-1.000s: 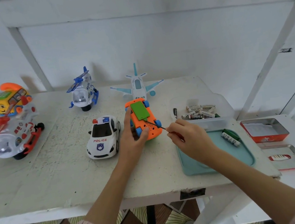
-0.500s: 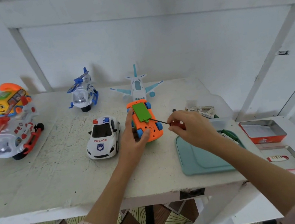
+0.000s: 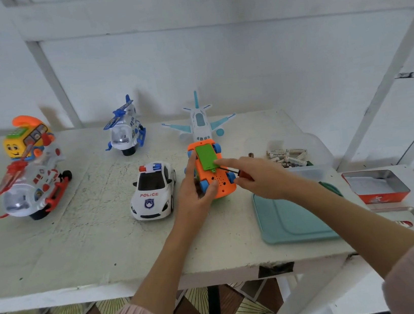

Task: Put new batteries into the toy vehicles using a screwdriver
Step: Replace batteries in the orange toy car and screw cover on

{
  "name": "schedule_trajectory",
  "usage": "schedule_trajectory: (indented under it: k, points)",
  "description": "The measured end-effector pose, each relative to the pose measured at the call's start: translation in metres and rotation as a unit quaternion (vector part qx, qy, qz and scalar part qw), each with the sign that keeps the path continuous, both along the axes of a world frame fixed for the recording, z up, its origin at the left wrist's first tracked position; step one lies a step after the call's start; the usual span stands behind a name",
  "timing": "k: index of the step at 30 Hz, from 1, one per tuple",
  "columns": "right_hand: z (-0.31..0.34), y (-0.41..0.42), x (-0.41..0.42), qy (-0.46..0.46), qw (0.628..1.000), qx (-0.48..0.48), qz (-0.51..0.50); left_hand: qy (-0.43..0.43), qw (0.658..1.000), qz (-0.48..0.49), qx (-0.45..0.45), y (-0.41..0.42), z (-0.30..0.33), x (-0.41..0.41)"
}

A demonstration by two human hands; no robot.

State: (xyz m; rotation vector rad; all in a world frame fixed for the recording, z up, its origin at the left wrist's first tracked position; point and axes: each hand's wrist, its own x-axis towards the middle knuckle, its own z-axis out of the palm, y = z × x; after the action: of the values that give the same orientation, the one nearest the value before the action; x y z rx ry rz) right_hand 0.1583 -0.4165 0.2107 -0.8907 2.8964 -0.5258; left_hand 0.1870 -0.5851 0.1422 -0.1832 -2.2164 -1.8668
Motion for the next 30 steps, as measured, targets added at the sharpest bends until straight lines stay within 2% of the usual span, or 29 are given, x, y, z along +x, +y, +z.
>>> schedule_trajectory:
  k: [9,19,22,26,30]
  points:
    - [0.007,0.007,0.005,0.004,1.0,-0.023,-0.014,-0.006,1.0,0.004,-0.03,-0.001,-0.003,-0.001]
    - [0.006,0.045,0.03,0.0,0.997,-0.069,-0.032,-0.002,1.0,-0.008,0.01,-0.002,0.0,-0.006]
    - [0.004,0.062,0.039,-0.006,0.997,-0.058,-0.045,0.016,0.999,0.001,0.032,-0.001,0.007,-0.006]
    - [0.003,0.075,0.048,-0.035,0.997,-0.004,-0.067,0.042,0.999,0.017,0.006,0.0,0.021,-0.004]
    - [0.002,0.055,0.05,-0.055,0.996,0.065,-0.022,0.053,0.997,0.037,-0.033,-0.007,0.027,-0.011]
